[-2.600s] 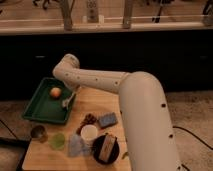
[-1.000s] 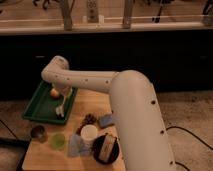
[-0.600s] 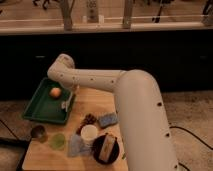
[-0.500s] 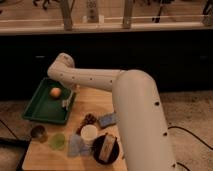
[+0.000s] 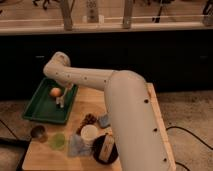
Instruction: Wipe tray with brush
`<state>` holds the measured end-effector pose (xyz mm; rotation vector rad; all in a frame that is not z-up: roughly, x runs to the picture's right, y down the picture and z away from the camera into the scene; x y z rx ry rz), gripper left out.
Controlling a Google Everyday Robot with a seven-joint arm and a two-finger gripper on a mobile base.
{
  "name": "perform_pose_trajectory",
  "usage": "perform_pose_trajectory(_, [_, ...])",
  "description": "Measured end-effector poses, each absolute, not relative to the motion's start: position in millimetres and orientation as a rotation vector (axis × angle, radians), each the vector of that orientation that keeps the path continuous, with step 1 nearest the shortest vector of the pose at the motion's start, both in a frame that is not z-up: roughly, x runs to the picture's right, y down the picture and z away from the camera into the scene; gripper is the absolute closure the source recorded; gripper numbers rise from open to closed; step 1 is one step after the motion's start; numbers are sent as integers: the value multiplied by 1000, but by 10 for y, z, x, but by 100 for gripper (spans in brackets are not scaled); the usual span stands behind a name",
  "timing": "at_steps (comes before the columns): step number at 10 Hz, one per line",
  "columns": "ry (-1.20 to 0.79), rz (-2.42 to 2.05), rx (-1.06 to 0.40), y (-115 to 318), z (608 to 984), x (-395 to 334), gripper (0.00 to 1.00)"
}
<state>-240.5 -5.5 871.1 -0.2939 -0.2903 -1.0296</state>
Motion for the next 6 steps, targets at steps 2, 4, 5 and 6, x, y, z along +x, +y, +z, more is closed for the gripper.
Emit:
perform_pose_trajectory(2, [-359, -1087, -300, 111, 8620, -2545, 100])
perform_pose_trajectory(4, [-401, -1132, -330, 297, 8523, -2515, 100])
perform_pose_trajectory(5, [-403, -1144, -353, 368, 8493, -2419, 100])
perform_pose_trajectory(6, [-390, -1146, -373, 387, 8488, -2282, 100])
